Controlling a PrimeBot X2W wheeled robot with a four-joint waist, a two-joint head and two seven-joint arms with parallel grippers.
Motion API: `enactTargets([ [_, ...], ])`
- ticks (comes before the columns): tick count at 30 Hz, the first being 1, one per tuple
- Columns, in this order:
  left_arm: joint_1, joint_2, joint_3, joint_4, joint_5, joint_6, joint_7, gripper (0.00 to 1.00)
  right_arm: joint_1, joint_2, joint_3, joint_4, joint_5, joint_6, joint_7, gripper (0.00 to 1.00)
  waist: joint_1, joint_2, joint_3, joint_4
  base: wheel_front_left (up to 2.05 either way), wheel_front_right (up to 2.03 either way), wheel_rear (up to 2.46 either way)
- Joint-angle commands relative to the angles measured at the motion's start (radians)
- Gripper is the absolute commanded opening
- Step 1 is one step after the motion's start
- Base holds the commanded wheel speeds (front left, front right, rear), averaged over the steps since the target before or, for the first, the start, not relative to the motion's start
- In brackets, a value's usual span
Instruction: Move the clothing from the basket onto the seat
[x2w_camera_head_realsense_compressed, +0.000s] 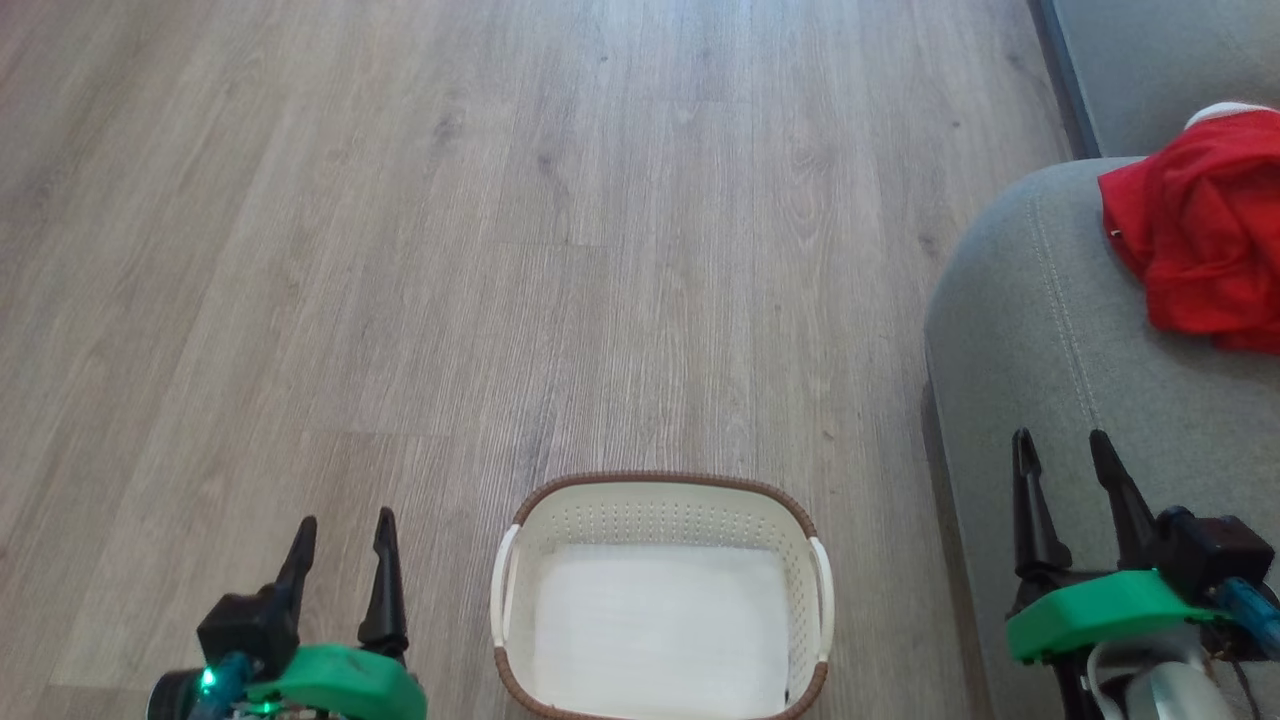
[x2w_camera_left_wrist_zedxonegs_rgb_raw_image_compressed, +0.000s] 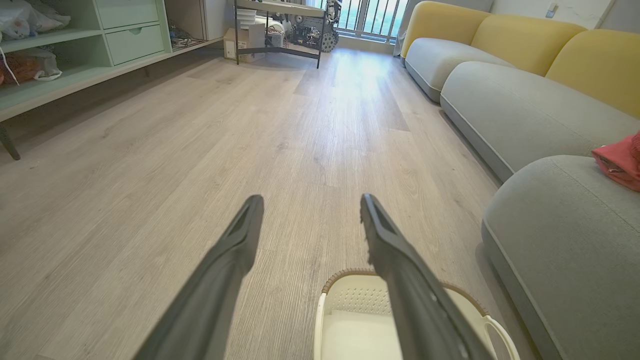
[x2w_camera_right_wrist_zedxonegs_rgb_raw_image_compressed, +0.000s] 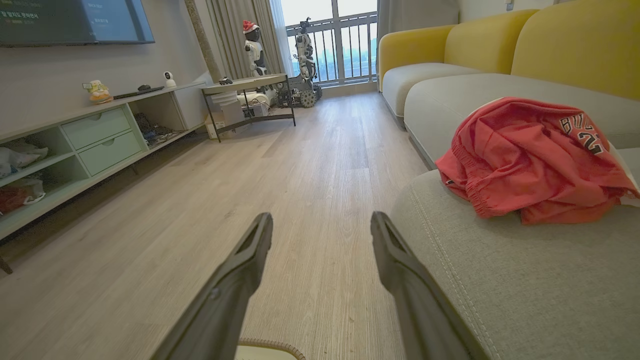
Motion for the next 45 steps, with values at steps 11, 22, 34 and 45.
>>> enactTargets([
  [11,0.014,-0.012,0.002,0.064,-0.017,-0.004,0.01,0.0,0.009,0.008,-0.002,0.071,0.018,0.0,0.01,0.0,0.0001,-0.0001,0.0,-0.001,0.0,0.0,0.0],
  [22,-0.004,-0.018,0.032,0.064,-0.131,-0.029,0.04,0.0,-0.002,0.007,-0.003,0.068,0.141,0.0,0.041,0.0,0.0001,-0.0001,0.001,-0.01,0.0,0.0,0.0],
  [34,-0.021,-0.025,0.063,0.062,-0.243,-0.054,0.071,0.0,-0.012,0.006,-0.005,0.064,0.264,0.0,0.072,0.0,0.0001,-0.0001,0.002,-0.019,0.0,0.0,0.0],
  [45,-0.038,-0.033,0.094,0.059,-0.355,-0.079,0.102,0.0,-0.024,0.004,-0.007,0.061,0.387,0.0,0.104,0.0,0.0001,-0.0001,0.002,-0.028,0.0,0.0,0.0],
])
